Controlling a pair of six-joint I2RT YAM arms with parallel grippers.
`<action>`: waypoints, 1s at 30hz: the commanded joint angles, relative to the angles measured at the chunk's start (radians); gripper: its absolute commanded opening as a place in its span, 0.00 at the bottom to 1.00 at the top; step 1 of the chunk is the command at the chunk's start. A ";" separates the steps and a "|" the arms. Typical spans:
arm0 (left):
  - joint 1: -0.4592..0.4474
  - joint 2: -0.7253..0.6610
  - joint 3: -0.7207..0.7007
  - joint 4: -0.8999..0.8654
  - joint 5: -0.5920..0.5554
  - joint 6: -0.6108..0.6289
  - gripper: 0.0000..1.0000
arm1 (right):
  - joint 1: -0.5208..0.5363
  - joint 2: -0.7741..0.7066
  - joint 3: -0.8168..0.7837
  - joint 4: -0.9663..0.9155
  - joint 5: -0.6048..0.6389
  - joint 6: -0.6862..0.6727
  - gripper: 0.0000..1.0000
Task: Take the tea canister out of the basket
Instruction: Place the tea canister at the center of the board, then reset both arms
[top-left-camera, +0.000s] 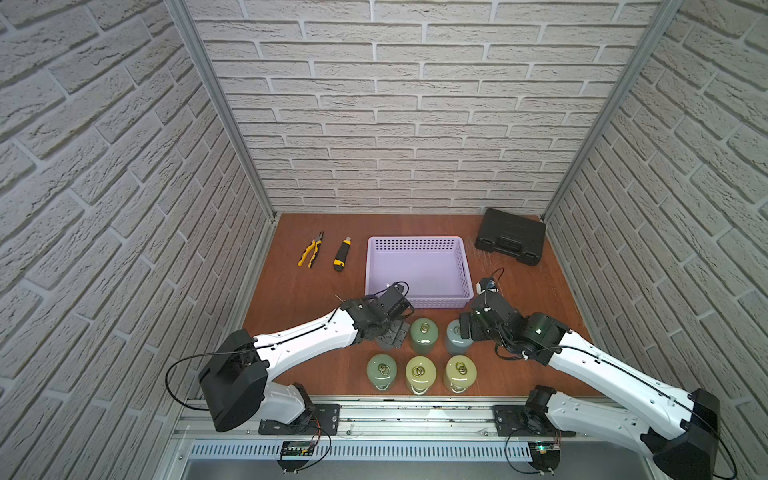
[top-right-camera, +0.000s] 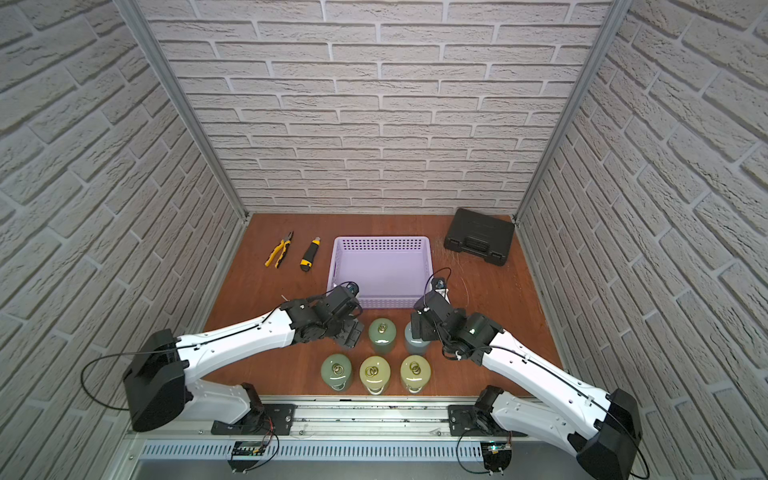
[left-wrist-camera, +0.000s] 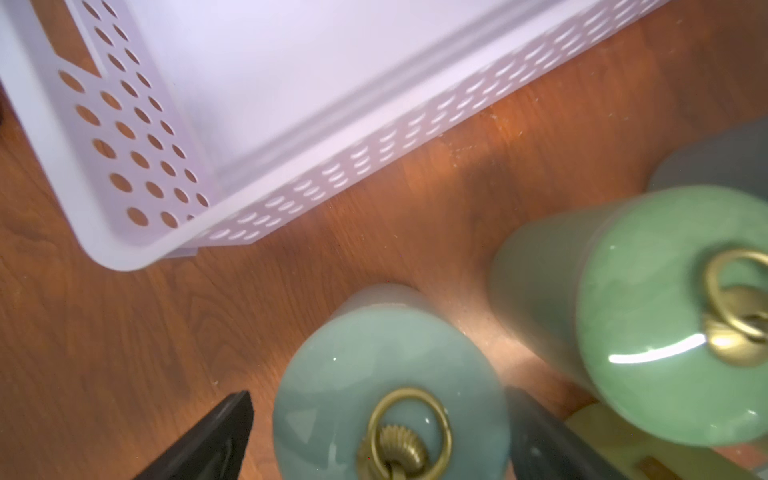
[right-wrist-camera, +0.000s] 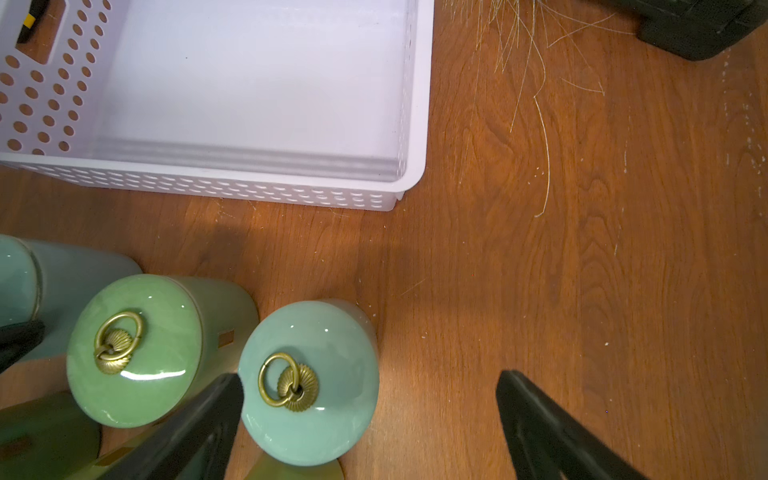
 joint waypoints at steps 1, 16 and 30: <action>-0.002 -0.050 0.044 -0.027 -0.056 0.001 0.98 | -0.002 -0.019 0.002 0.020 0.023 -0.015 1.00; 0.110 -0.235 0.031 -0.010 -0.094 0.024 0.98 | -0.020 0.001 0.061 -0.023 0.101 -0.127 1.00; 0.255 -0.357 -0.058 -0.025 -0.125 -0.032 0.98 | -0.131 -0.026 0.045 -0.008 0.055 -0.216 1.00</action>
